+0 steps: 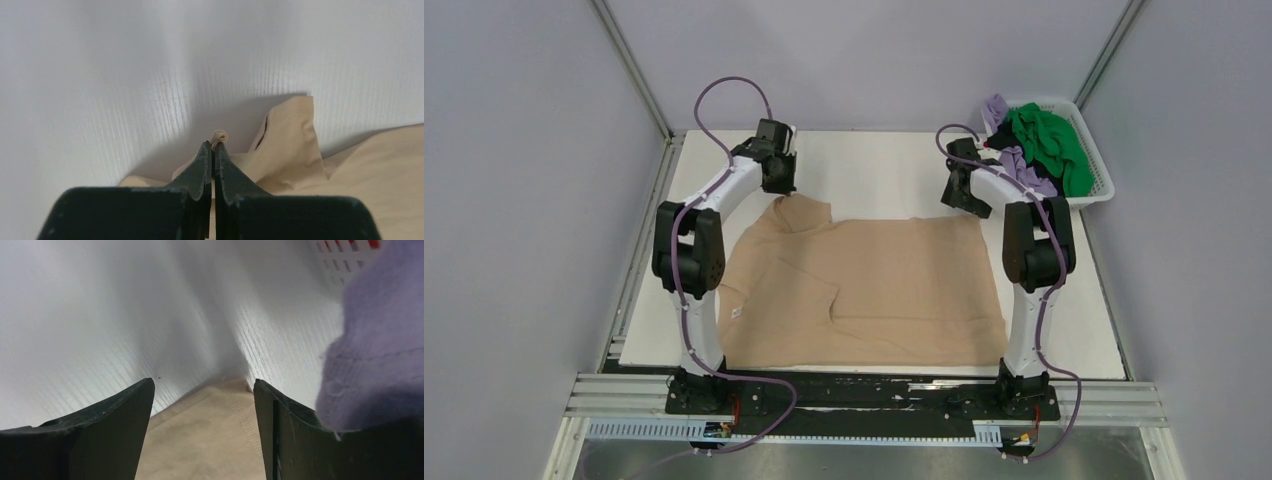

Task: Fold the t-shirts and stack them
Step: Grab the side of the flattened tshirt furthest away from the robot with both arms

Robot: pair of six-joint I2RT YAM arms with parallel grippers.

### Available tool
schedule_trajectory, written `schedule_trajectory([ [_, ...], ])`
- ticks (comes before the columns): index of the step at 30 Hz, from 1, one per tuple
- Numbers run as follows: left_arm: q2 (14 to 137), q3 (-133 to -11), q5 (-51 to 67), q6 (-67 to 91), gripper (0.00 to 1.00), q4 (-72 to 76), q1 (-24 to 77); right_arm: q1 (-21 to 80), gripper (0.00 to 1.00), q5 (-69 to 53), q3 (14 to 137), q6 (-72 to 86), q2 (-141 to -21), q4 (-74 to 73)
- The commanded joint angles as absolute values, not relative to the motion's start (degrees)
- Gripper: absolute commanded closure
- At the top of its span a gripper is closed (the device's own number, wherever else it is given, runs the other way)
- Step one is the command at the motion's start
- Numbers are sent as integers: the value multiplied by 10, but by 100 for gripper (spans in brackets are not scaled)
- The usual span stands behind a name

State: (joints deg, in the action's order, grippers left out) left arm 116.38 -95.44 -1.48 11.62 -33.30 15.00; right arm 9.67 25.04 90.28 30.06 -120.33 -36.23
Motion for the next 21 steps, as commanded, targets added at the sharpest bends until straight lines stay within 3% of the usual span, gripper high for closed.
schedule_trajectory([
  [1,1110,-941,-17,109,100,-309,156,95,28,268,923,293,-1207,-385],
  [8,1063,-912,-12,77,100,-272,166,94,30,269,894,300,-1202,-387],
  [13,1043,-913,-25,63,100,-263,166,94,39,268,881,310,-1196,-390],
  [16,1042,-917,-25,60,100,-263,166,94,50,271,874,319,-1184,-391],
  [21,1041,-906,-12,64,100,-255,166,94,82,288,877,322,-1180,-387],
])
